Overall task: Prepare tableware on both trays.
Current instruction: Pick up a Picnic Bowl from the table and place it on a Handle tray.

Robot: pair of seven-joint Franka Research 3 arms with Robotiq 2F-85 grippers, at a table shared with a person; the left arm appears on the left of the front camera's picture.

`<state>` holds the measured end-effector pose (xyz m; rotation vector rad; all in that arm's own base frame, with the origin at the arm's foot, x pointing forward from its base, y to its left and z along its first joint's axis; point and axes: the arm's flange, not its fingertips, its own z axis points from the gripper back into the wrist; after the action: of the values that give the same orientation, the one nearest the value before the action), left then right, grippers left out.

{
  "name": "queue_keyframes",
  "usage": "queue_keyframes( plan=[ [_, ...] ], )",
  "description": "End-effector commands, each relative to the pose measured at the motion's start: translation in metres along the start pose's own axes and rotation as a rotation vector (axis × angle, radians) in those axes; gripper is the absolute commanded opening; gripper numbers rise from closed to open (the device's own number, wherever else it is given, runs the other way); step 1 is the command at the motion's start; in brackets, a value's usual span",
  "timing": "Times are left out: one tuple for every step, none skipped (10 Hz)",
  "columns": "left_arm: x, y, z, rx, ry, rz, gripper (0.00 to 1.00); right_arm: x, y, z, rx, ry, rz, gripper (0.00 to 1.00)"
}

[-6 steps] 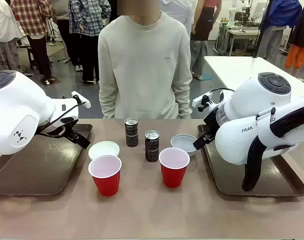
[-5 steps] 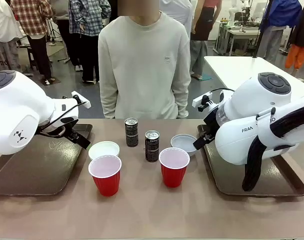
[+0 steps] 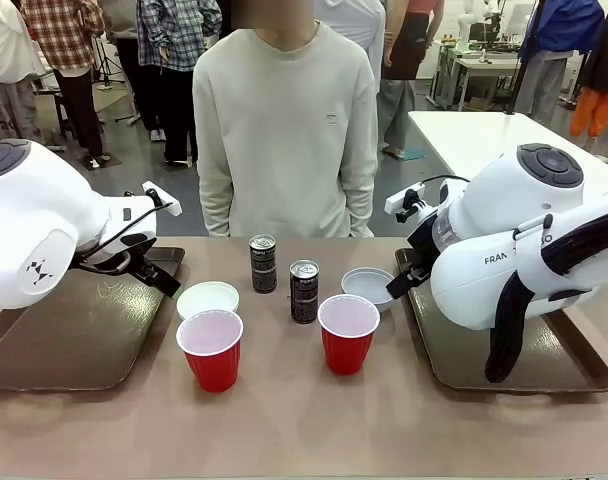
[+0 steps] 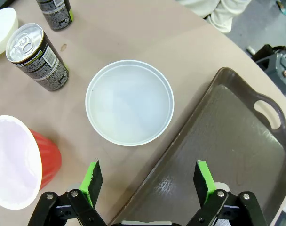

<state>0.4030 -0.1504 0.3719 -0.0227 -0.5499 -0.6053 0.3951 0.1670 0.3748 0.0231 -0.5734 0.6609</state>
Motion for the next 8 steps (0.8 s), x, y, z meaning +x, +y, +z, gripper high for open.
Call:
queue_keyframes(
  plan=[
    [0.000, 0.000, 0.000, 0.000, 0.000, 0.000, 1.00, 0.000, 0.000, 0.000, 0.000, 0.000, 0.000, 1.00],
    [0.000, 0.000, 0.000, 0.000, 0.000, 0.000, 1.00, 0.000, 0.000, 0.000, 0.000, 0.000, 0.000, 1.00],
    [0.000, 0.000, 0.000, 0.000, 0.000, 0.000, 1.00, 0.000, 0.000, 0.000, 0.000, 0.000, 0.000, 1.00],
    [0.000, 0.000, 0.000, 0.000, 0.000, 0.000, 1.00, 0.000, 0.000, 0.000, 0.000, 0.000, 0.000, 1.00],
    [0.000, 0.000, 0.000, 0.000, 0.000, 0.000, 1.00, 0.000, 0.000, 0.000, 0.000, 0.000, 0.000, 1.00],
    [0.000, 0.000, 0.000, 0.000, 0.000, 0.000, 1.00, 0.015, -0.007, 0.007, 0.036, 0.079, -0.125, 1.00],
    [-0.001, -0.004, 0.046, -0.013, 0.082, -0.061, 1.00, 0.014, 0.008, 0.034, -0.069, 0.189, -0.101, 1.00],
    [-0.018, -0.007, 0.093, 0.016, 0.260, -0.138, 1.00, -0.004, 0.021, 0.066, -0.070, 0.338, -0.098, 1.00]
  ],
)
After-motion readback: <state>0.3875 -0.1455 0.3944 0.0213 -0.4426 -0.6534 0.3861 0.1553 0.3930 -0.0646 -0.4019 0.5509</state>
